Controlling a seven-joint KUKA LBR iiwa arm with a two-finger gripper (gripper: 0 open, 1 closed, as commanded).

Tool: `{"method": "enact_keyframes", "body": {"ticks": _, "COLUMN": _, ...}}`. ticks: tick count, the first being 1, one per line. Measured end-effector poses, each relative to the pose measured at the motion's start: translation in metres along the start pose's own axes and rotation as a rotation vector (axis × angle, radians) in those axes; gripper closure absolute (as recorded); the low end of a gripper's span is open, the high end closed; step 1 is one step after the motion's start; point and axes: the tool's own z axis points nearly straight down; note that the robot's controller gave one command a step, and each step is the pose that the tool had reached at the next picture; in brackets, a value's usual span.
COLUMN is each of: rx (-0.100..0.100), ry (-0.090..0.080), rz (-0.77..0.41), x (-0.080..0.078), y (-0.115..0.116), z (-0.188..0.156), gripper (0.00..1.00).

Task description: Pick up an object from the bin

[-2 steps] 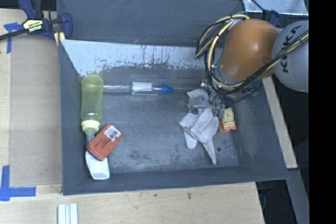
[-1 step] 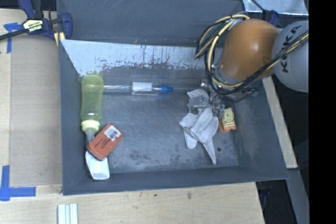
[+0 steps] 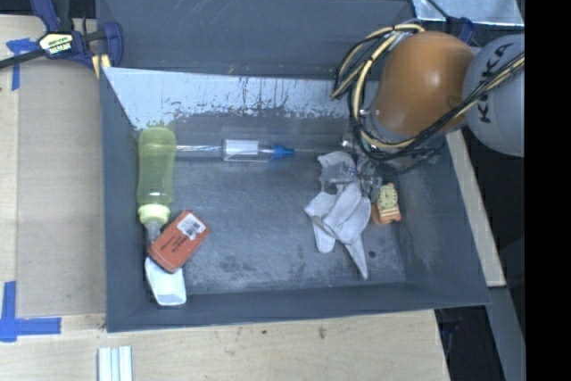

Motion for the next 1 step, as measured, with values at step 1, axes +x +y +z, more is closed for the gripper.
{"method": "enact_keyframes", "body": {"ticks": 1, "rx": -0.001, "ry": 0.000, "rz": 0.000, "x": 0.0000, "y": 0.0005, "z": -0.0055, "gripper": 1.00}}
